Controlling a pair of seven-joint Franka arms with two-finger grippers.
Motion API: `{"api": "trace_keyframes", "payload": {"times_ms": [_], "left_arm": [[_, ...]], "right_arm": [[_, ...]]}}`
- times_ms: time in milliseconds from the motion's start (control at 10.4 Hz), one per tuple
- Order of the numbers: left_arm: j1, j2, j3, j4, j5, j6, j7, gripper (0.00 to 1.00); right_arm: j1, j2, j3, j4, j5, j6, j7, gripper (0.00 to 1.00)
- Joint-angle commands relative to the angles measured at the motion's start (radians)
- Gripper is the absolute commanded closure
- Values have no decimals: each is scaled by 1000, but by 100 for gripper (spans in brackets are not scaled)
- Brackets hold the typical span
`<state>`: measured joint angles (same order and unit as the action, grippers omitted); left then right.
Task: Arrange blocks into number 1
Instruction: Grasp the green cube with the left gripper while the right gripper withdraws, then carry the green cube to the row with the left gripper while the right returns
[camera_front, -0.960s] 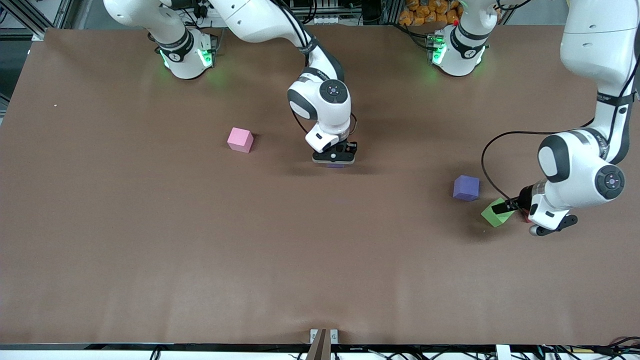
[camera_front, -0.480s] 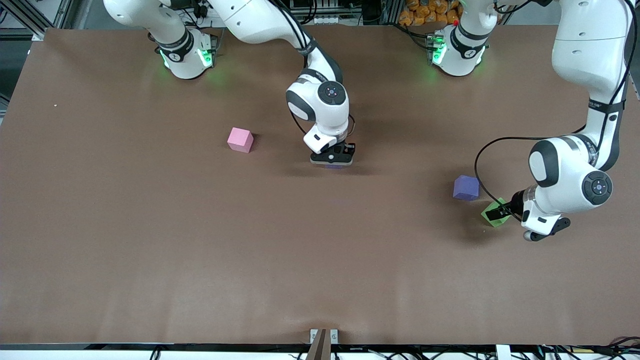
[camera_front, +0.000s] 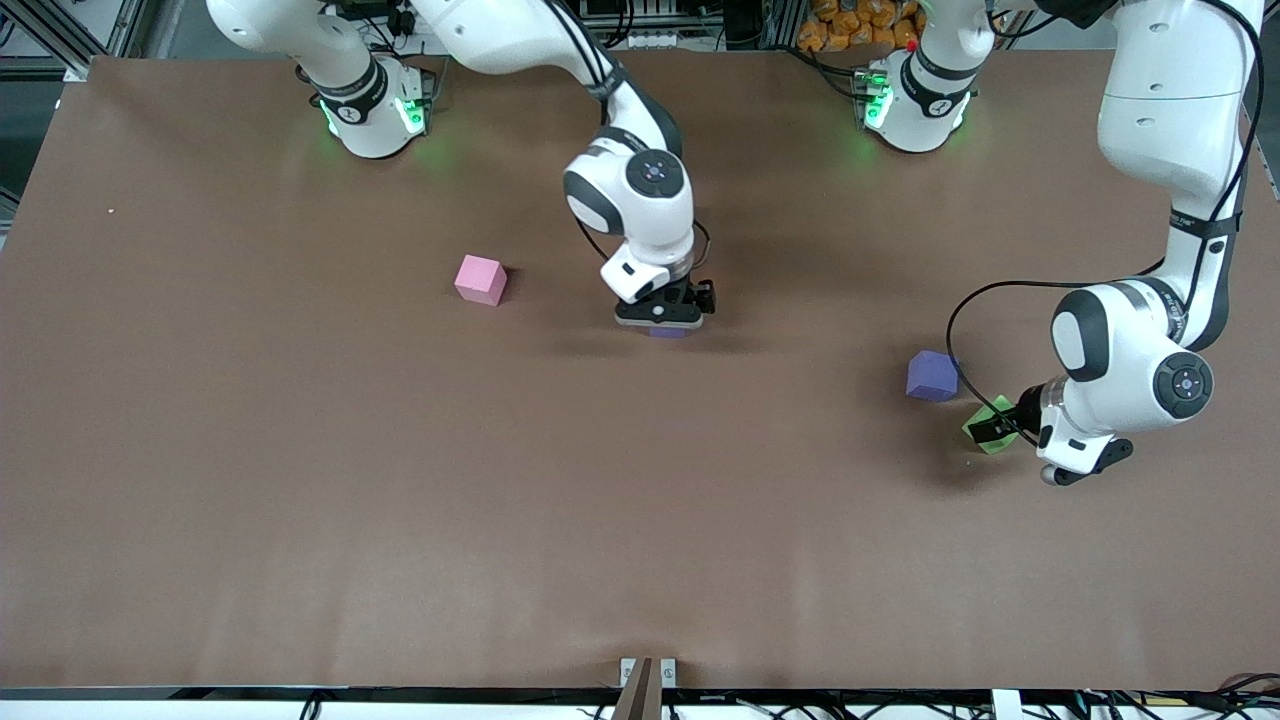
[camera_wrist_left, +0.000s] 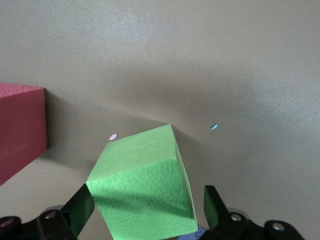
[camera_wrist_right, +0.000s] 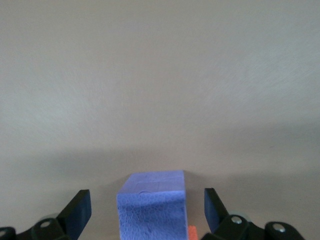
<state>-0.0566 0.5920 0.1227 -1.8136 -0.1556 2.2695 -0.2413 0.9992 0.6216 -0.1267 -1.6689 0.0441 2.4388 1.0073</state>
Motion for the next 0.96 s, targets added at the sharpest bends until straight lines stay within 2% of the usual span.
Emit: {"api": "trace_keyframes", "payload": {"times_ms": [0,96,192,288,480,672,864], "left_arm": [[-11,32,18,17,1,51,23,32],[-34,34,18,14,58,82,61,52],[-64,16,18,2,95,82,63,81],[-87,6,18,0,111,81,68,95],[-185,-12,14,16,248,79,66,97],[-244,-61,-9,20,260,53,71,100],[-319,-67,-26,59,248,45,59,100]], "right_arm": [[-80,-187,36,-161,-6,-6,-1,0],[-117,-232,38,-207,-6,-7,-7,0],[-170,-276,38,-250,-6,-10,-10,0],[-233,-307,38,-261,-6,-41,-30,0],[-350,-329,33,-206,-6,-136,-309,0],[-447,-327,30,-105,-7,-261,-534,0],[-523,-330,19,-8,-7,-369,-683,0]]}}
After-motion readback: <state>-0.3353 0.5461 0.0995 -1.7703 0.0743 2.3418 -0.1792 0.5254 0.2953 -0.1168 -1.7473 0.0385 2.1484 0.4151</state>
